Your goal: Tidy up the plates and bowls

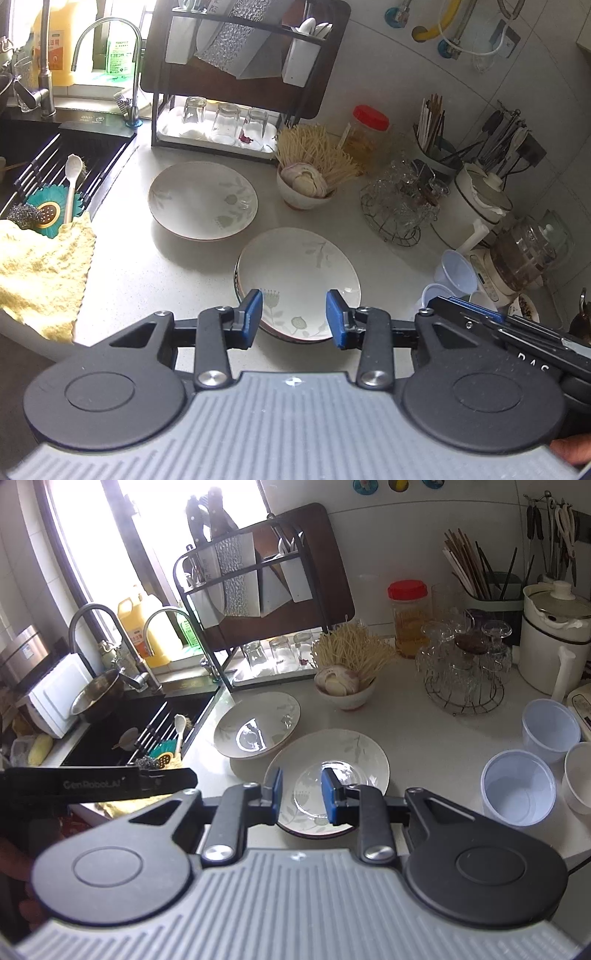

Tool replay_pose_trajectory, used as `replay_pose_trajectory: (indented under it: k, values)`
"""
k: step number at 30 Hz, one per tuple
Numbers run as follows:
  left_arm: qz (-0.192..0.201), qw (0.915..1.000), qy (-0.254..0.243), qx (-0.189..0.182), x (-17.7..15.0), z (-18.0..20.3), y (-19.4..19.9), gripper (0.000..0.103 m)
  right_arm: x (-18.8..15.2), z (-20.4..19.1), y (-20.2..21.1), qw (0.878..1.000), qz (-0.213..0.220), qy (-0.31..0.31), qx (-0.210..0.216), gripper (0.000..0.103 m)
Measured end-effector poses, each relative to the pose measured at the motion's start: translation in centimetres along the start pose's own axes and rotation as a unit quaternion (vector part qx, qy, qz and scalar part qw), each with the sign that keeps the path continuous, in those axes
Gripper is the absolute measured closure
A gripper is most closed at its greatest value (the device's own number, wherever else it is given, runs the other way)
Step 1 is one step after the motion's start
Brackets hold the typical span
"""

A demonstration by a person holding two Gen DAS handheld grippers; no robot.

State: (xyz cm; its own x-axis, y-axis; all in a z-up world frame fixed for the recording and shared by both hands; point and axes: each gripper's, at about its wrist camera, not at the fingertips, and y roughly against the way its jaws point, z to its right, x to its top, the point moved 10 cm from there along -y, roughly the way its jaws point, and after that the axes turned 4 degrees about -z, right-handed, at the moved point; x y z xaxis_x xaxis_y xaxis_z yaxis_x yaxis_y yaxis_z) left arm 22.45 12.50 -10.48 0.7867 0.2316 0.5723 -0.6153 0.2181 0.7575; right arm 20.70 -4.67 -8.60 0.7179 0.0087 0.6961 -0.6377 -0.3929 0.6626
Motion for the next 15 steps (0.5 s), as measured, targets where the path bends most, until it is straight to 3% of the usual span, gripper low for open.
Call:
replay_pose_trajectory:
  k: [15]
  values:
    - [-0.006,0.9998,0.014,0.010,3.3,-2.7,-2.5,0.054,1.1,0.1,-3.2,1.000,-0.011,-0.018,0.001,0.076]
